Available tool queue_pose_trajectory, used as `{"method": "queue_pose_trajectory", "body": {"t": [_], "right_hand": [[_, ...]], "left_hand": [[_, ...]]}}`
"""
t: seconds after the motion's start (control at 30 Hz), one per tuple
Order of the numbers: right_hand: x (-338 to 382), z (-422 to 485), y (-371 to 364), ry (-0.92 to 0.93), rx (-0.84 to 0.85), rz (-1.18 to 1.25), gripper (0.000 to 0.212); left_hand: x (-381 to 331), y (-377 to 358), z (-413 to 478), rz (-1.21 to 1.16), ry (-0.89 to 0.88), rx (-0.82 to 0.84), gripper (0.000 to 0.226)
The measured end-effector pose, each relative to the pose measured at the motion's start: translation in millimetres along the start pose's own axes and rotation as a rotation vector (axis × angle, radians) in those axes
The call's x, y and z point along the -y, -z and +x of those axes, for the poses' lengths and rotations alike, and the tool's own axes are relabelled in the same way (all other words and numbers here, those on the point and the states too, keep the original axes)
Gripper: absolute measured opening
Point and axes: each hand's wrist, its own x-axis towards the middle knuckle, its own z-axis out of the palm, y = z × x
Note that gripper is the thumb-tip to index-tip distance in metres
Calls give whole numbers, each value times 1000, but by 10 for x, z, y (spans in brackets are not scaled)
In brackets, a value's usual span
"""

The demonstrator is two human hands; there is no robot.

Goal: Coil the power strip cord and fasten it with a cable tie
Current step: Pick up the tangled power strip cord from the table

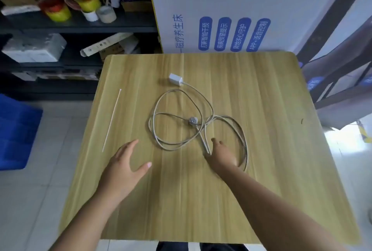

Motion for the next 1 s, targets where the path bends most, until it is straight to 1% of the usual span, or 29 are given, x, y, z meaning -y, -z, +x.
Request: {"method": "queue_pose_trajectory", "body": {"t": [0.07, 0.13, 0.27, 0.4, 0.57, 0.67, 0.73, 0.87, 1.0], "right_hand": [[27, 102, -104, 2, 10, -44, 40], [55, 239, -235, 26, -1, -96, 30], [98, 464, -306, 25, -48, -174, 32], [146, 518, -307, 45, -19, -260, 31], [21, 337, -97, -67, 27, -125, 28], [-74, 74, 141, -105, 37, -22, 21], [-143, -104, 348, -112, 24, 57, 21], [-220, -484, 874, -77, -70, 207, 22], [-163, -848, 1428, 23, -131, 197, 19]], "left_hand": [[52, -79, 27, -10, 25, -16, 75], [160, -173, 18, -12, 44, 6, 73], [300, -290, 13, 4, 45, 21, 70], [405, -274, -33, -11, 55, 24, 66], [455, -136, -56, -43, 47, 9, 59], [337, -25, -7, -65, 27, 26, 57], [189, 37, 33, -79, 2, 51, 55], [-238, 87, 100, -86, -105, 98, 53], [-649, 94, 95, -90, -205, 132, 50]]}}
